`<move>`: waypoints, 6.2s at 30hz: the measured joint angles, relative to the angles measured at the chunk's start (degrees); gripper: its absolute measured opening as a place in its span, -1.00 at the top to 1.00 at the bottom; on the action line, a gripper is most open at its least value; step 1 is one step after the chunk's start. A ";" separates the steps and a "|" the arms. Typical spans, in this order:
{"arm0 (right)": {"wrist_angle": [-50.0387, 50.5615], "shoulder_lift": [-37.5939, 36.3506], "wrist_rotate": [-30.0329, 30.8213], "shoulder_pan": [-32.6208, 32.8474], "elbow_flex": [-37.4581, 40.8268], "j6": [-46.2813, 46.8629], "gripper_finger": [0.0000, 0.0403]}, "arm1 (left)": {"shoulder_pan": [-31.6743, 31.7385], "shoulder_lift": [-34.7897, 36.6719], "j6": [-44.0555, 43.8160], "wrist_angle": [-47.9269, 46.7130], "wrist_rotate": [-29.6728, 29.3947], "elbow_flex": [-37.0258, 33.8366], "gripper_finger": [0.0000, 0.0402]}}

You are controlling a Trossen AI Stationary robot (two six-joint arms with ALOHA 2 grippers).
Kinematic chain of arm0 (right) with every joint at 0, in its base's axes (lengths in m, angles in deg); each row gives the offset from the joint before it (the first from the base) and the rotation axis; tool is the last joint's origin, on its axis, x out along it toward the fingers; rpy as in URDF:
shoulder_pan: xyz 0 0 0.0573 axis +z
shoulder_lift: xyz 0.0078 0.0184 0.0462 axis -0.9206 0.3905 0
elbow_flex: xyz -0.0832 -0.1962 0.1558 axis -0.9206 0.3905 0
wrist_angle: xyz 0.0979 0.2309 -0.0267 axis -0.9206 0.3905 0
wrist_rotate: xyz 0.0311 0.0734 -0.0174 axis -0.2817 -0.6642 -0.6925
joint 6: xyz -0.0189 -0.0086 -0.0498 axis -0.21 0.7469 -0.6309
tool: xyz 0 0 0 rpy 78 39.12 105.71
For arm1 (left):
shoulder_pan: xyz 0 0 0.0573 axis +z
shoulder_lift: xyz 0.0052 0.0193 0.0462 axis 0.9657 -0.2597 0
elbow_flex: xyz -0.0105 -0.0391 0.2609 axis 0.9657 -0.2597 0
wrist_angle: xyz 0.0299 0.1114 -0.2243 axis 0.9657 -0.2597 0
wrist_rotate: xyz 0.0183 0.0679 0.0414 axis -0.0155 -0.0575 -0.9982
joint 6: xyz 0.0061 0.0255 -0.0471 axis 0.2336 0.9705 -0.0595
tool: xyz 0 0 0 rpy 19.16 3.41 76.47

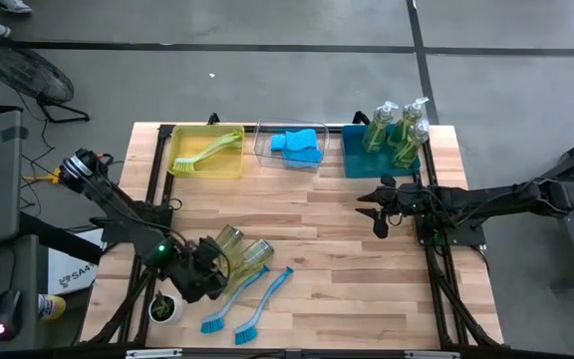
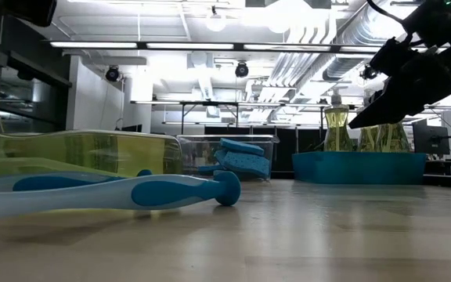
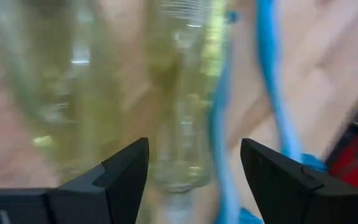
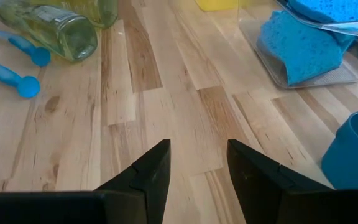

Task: Pick & Place Kitchen Sink Supplies
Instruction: Put the dish soap into the blue bin

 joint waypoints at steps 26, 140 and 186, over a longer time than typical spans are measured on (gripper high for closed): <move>-0.04 0.00 0.00 0.00 0.00 0.56 0.25 | 8.46 -4.52 4.13 -15.13 12.21 4.34 -0.25; -8.00 0.10 -6.57 0.02 0.00 -1.52 0.25 | 29.99 -4.61 50.91 -3.70 -4.76 11.05 0.05; -44.72 39.94 7.60 16.42 0.00 2.11 0.25 | 29.84 -4.52 75.59 36.02 -14.60 0.18 0.05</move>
